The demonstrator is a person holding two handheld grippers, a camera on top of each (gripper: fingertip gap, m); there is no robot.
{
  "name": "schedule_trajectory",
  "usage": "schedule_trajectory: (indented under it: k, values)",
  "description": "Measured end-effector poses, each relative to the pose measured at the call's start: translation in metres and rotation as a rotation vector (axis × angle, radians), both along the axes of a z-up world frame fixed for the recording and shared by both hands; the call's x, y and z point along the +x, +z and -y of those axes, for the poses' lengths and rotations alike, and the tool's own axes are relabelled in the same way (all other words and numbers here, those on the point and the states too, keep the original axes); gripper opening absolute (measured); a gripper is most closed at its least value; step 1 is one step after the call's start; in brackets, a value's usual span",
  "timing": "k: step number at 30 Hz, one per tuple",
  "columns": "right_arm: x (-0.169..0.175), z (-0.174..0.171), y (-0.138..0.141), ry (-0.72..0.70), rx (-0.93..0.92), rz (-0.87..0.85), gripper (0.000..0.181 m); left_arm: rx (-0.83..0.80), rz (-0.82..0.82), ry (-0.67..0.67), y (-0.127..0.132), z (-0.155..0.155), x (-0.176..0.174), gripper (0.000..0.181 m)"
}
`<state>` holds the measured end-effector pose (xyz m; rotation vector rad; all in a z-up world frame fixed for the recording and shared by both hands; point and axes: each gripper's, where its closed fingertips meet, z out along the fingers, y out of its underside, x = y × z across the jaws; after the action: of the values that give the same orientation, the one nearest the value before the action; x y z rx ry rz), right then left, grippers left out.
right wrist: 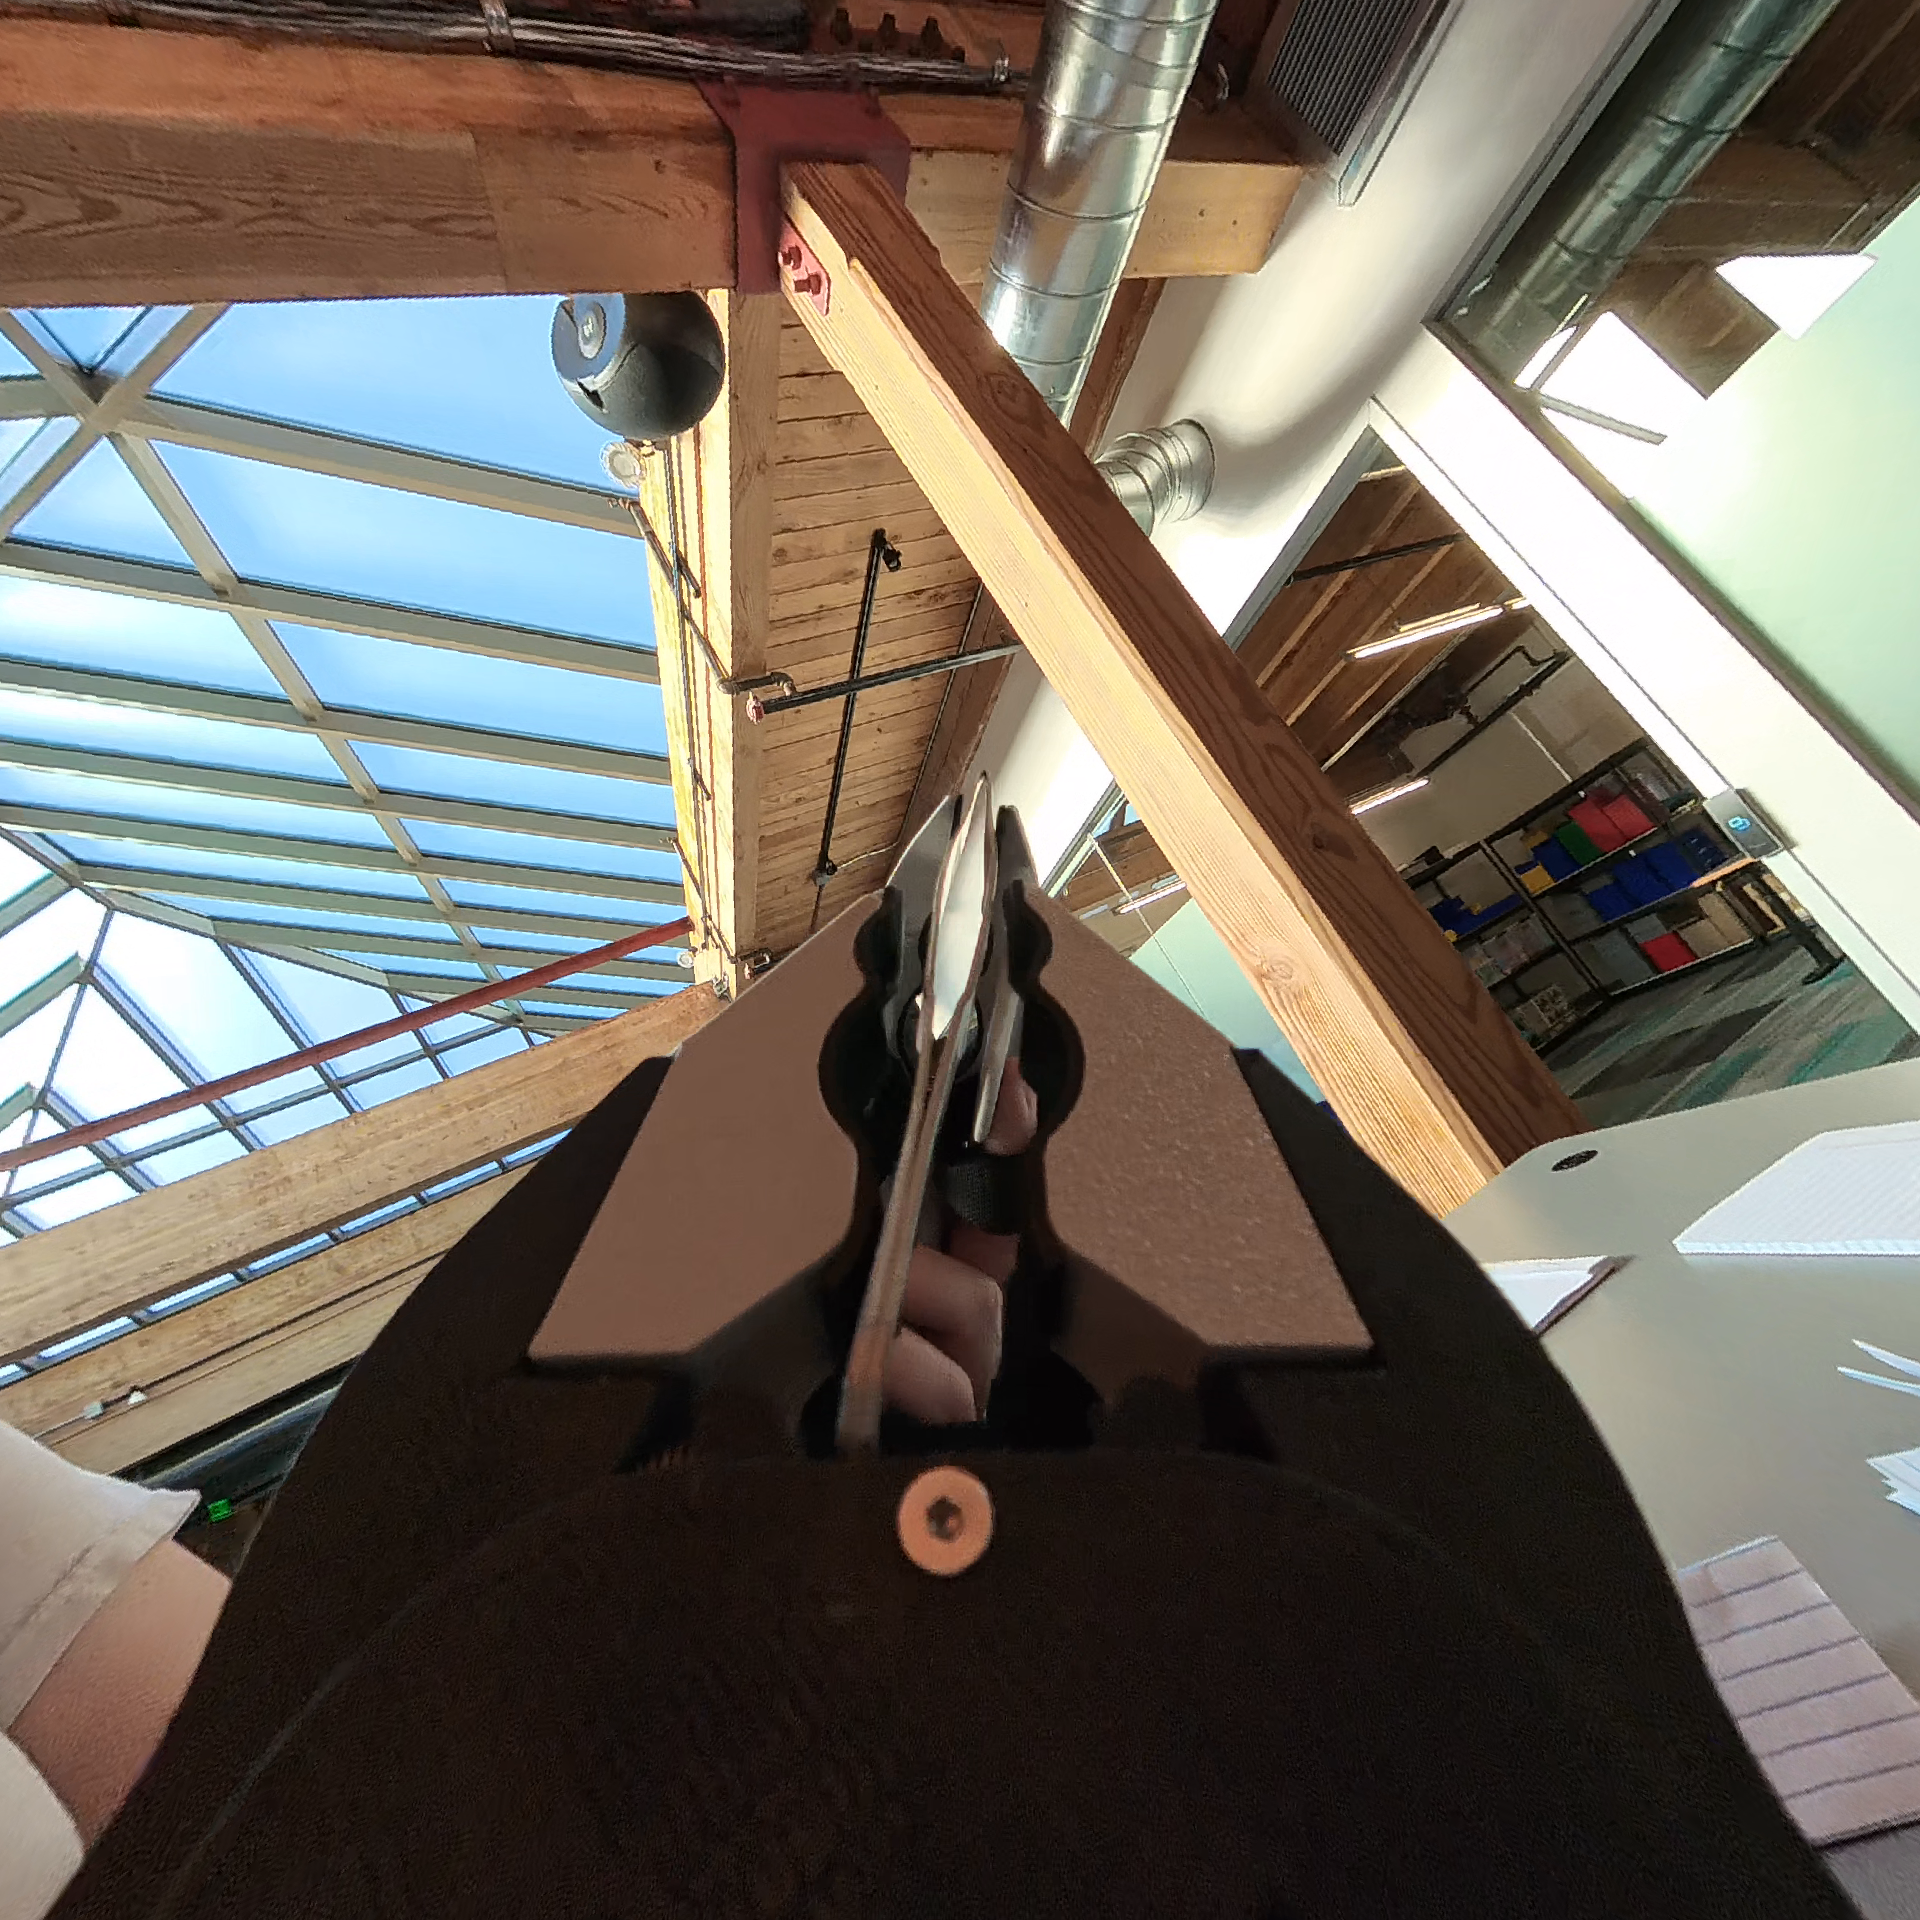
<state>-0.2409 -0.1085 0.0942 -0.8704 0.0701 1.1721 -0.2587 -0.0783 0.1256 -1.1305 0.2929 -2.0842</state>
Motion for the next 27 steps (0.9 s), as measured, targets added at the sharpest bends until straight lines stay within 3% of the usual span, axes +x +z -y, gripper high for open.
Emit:
schedule_trajectory:
  k: [8,13,23,25,27]
  values:
    - [-0.004,0.006,0.006,-0.044,0.022,0.027,0.027,-0.155,0.143,0.004,-0.006,0.0,-0.009,0.007]
    - [-0.007,0.006,0.001,-0.049,-0.008,0.116,0.012,-0.106,0.158,0.02,-0.01,0.014,-0.007,0.009]
    - [-0.005,0.014,-0.005,0.125,-0.053,0.158,0.012,0.079,0.113,0.028,-0.016,0.033,-0.006,0.01]
    - [-0.01,0.014,-0.008,0.163,-0.07,0.198,0.019,0.143,0.073,0.016,-0.017,0.04,0.0,0.01]
    - [-0.01,0.019,-0.005,0.194,-0.051,0.199,0.011,0.193,0.042,0.027,-0.016,0.045,0.004,0.009]
